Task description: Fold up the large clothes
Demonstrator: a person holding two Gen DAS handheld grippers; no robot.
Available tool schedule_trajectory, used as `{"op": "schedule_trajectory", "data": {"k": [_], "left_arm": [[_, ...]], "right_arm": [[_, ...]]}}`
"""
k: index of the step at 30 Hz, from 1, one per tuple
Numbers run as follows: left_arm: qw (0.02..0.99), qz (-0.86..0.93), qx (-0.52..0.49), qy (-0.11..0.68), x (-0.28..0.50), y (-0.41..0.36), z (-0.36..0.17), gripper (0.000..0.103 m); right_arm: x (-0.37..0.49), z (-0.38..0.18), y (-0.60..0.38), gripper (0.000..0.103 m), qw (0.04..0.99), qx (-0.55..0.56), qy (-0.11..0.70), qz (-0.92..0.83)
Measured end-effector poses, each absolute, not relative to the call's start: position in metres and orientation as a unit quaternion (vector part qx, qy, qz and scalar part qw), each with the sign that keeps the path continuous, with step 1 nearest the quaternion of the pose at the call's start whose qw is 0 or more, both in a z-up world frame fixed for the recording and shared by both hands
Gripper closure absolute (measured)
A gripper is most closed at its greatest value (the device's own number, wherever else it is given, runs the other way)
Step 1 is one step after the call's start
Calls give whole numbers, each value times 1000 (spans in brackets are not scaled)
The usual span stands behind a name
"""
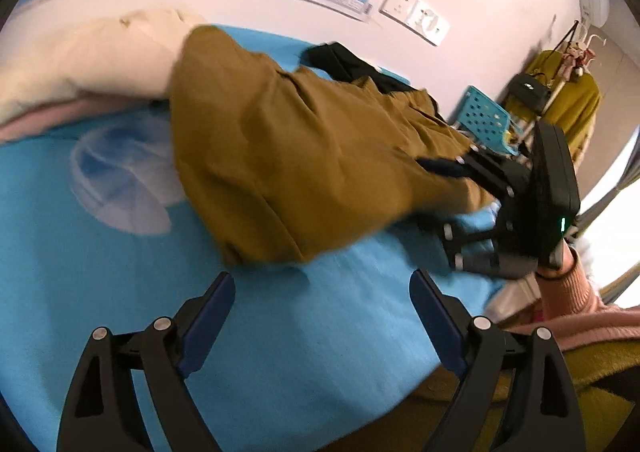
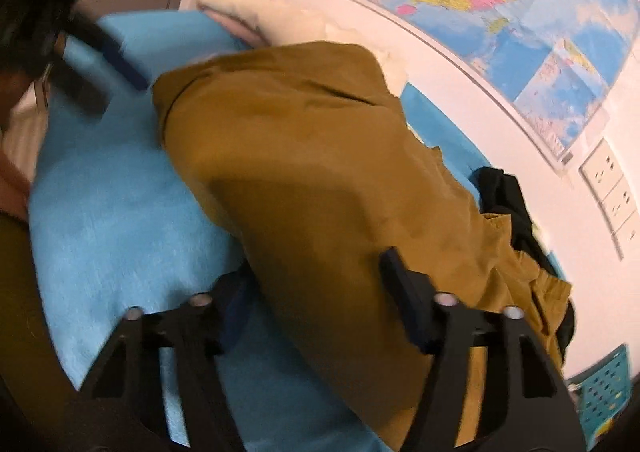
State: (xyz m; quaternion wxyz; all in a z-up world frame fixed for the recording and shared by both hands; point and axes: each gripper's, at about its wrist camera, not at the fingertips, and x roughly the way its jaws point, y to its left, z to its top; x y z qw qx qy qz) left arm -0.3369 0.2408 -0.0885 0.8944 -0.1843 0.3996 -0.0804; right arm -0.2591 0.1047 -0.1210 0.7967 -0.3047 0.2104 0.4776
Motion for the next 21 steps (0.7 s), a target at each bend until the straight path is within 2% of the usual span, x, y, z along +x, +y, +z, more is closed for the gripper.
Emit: {"op": "schedule_trajectory", "data": {"k": [2, 3, 7, 15, 21], "left_arm": [[888, -103, -204, 399, -336, 237, -93, 17], [883, -116, -219, 398, -332, 235, -96, 17], [870, -141, -271, 386, -313, 235, -102, 17], [826, -150, -432, 328, -272, 262, -115, 14], [819, -142, -455, 320, -253, 270, -113, 11]], "right_arm": [[-250, -110, 102, 67, 802, -269, 221, 486], [-242, -103, 98, 68, 806, -241, 229, 489], [-231, -90, 91, 69, 815, -189, 239, 494], [-233, -91, 90, 69, 815, -168, 252, 494], [-231, -93, 86, 68, 810, -142, 268, 502]]}}
